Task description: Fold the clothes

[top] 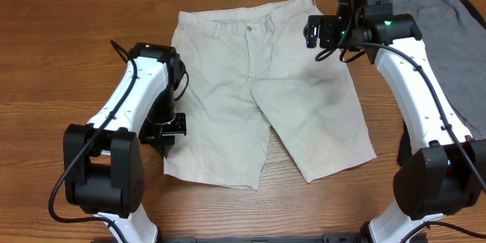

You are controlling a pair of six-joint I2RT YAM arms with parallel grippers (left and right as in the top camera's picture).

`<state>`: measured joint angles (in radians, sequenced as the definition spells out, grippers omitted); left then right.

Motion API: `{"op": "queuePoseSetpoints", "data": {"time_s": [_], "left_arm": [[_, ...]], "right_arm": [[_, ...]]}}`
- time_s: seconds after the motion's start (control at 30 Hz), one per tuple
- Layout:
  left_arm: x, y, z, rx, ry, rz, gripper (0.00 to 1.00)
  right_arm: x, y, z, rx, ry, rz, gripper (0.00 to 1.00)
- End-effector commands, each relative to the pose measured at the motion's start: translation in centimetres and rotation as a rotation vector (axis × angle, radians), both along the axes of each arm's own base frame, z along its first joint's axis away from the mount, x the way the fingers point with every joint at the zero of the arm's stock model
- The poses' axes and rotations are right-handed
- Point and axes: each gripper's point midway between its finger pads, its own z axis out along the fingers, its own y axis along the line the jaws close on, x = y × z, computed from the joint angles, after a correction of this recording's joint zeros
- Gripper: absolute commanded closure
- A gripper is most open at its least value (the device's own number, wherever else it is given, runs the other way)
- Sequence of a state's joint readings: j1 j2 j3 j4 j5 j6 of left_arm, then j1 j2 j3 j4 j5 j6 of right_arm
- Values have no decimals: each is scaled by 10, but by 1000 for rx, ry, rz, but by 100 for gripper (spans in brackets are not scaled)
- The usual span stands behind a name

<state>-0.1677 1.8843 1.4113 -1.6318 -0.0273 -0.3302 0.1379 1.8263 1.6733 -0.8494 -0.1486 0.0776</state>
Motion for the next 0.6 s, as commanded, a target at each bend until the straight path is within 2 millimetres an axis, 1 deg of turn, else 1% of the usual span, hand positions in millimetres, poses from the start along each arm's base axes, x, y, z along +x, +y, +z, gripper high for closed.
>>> {"op": "queuePoseSetpoints", "data": {"time_s": [0.0,0.03,0.07,0.13,0.2,0.3,0.37,0.4,0.43,0.57], "left_arm": [[6,11,1,52,-19,-17,57],[6,11,1,55,-20,-19,43],[6,13,1,63,-21,-24,21],[7,16,1,76,-25,-29,1],[11,19,-1,78,-43,-21,0],[26,24,0,71,-100,14,0],[47,28,6,62,-183,40,0],[72,29,13,46,-282,58,0],[90,27,18,21,-353,60,0],[166,6,45,-114,-654,38,0]], "right_arm": [[5,-3,2,-6,-10,-11,0],[4,-3,2,-6,-8,-10,0],[4,-3,1,-7,-4,-10,0],[2,-5,-1,-15,6,-15,0],[-1,-5,-3,-16,21,-15,0],[-9,-6,-8,-20,58,-15,0],[-15,-5,-11,-19,86,-13,0],[-19,-3,-14,-3,113,-15,0],[-22,-1,-17,15,133,-18,0],[-33,15,-26,54,183,26,5]]}}
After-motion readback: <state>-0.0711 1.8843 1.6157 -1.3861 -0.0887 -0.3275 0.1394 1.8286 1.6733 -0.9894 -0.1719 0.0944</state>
